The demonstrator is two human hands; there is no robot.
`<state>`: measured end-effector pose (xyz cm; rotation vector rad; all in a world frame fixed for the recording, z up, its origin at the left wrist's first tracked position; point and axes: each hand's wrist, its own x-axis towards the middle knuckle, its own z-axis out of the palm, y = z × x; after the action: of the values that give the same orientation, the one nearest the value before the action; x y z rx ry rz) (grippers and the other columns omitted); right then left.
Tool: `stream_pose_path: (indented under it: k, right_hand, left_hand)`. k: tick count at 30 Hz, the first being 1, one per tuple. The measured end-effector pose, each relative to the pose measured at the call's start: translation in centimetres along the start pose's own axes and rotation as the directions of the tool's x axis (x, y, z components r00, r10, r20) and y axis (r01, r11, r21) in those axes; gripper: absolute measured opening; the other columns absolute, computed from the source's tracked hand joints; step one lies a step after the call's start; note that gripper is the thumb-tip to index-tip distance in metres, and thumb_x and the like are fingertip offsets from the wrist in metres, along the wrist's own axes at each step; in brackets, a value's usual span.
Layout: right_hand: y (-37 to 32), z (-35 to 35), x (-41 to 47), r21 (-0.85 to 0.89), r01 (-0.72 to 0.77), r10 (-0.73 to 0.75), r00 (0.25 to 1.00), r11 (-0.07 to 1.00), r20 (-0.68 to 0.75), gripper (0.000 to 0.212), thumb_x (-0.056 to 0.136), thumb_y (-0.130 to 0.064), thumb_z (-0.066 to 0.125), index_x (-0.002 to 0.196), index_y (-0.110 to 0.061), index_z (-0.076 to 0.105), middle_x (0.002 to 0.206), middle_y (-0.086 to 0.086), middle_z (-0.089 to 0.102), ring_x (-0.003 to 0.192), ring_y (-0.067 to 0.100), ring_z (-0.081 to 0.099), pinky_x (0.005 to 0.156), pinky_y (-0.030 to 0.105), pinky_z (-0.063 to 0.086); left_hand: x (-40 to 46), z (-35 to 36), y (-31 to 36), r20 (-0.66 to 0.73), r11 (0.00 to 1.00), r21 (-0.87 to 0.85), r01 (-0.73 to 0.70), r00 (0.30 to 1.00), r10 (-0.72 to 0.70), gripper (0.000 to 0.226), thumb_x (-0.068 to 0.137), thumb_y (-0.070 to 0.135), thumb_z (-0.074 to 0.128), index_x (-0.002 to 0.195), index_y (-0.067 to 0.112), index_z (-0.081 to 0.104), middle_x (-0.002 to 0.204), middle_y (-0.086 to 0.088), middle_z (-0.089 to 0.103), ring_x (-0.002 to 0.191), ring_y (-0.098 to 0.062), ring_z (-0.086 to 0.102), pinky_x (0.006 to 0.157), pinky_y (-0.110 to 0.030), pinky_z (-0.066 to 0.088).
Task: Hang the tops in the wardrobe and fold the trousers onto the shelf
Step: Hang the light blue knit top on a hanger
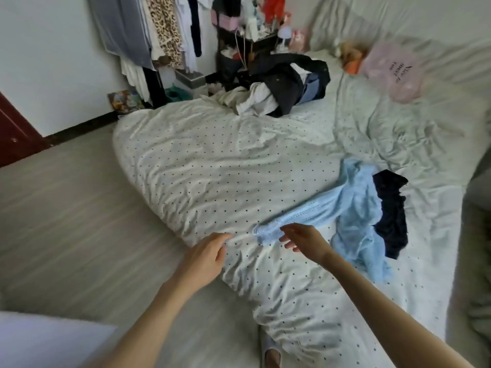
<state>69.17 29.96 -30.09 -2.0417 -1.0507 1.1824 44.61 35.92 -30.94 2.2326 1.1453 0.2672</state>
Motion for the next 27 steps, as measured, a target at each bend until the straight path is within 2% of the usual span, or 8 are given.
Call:
stream_pose_path:
  k: [7,14,18,21,23,25,26,27]
  right_hand:
    - [9.5,-13.4,9.0,-0.198,-0.090,0.043,0.972,0.976,-0.230,0.028,0.095,-0.015,0.050,0.121,-0.015,0.062,0.110,0.010,0.070,0.103,0.026,0.064,0.088,0.031,0.045]
    - [16.4,-23.2,17.4,-0.326,-0.269,0.144,0.922,0.906,-0.359,0.035,0.099,-0.017,0.039,0.130,-0.014,0.054,0.123,0.014,0.061,0.112,0.033,0.055,0.085,0.036,0.044]
    - [18.4,-25.8,21.7,-0.315,-0.362,0.206,0.877,0.877,-0.433,0.048,0.097,-0.022,0.044,0.143,-0.012,0.034,0.144,0.011,0.039,0.129,0.031,0.039,0.098,0.044,0.036]
    - [19.6,-27.3,23.8,-0.288,-0.417,0.305,0.880,0.862,-0.364,0.064,0.097,-0.032,0.046,0.150,-0.014,0.016,0.151,0.008,0.030,0.134,0.031,0.033,0.103,0.048,0.031]
    - [20.4,-28.0,25.0,-0.202,-0.439,0.363,0.874,0.875,-0.324,0.064,0.097,-0.031,0.046,0.149,-0.012,0.016,0.147,0.011,0.036,0.129,0.032,0.041,0.102,0.046,0.036]
    - [20.5,-28.5,25.7,-0.087,-0.441,0.388,0.853,0.893,-0.349,0.047,0.096,-0.027,0.048,0.139,-0.010,0.039,0.129,0.014,0.054,0.114,0.032,0.053,0.090,0.039,0.043]
    - [20.4,-28.5,25.8,-0.027,-0.429,0.390,0.843,0.903,-0.372,0.025,0.095,-0.023,0.050,0.116,-0.012,0.057,0.105,0.013,0.062,0.095,0.030,0.058,0.077,0.034,0.044]
    - [20.1,-28.5,25.6,0.007,-0.398,0.368,0.841,0.917,-0.397,0.013,0.093,-0.019,0.051,0.083,-0.016,0.058,0.076,0.008,0.058,0.072,0.026,0.054,0.062,0.031,0.038]
  left_hand:
    - [14.9,10.2,8.1,0.160,0.998,0.044,-0.044,0.986,0.037,0.038,0.097,0.012,0.041,0.134,0.017,0.049,0.135,0.000,0.052,0.118,-0.016,0.052,0.098,-0.028,0.040]
    - [26.8,18.1,14.1,0.356,0.992,0.071,-0.100,0.932,0.068,0.039,0.099,0.018,0.039,0.138,0.018,0.044,0.142,0.001,0.046,0.127,-0.013,0.045,0.101,-0.019,0.030]
    - [31.5,19.9,16.0,0.383,0.990,0.082,-0.112,0.921,0.073,0.041,0.099,0.017,0.039,0.139,0.019,0.041,0.143,0.006,0.041,0.125,-0.012,0.044,0.100,-0.020,0.029]
    - [33.5,21.0,16.9,0.404,0.987,0.098,-0.128,0.912,0.078,0.042,0.099,0.016,0.039,0.140,0.018,0.039,0.144,0.006,0.038,0.127,-0.011,0.041,0.102,-0.021,0.030]
    - [34.4,21.8,17.3,0.434,0.987,0.103,-0.124,0.898,0.067,0.042,0.099,0.017,0.039,0.141,0.018,0.038,0.146,0.006,0.037,0.130,-0.010,0.039,0.104,-0.023,0.030]
    - [35.0,22.3,17.6,0.446,0.988,0.103,-0.116,0.893,0.058,0.042,0.099,0.017,0.039,0.141,0.018,0.038,0.146,0.006,0.036,0.131,-0.009,0.038,0.105,-0.023,0.030]
    - [35.1,22.4,17.8,0.445,0.988,0.101,-0.113,0.894,0.056,0.042,0.099,0.017,0.039,0.141,0.018,0.038,0.146,0.006,0.037,0.131,-0.010,0.038,0.105,-0.023,0.030]
    - [35.2,22.4,18.0,0.442,0.988,0.102,-0.112,0.895,0.056,0.041,0.099,0.017,0.039,0.141,0.017,0.039,0.146,0.005,0.038,0.131,-0.010,0.039,0.105,-0.024,0.030]
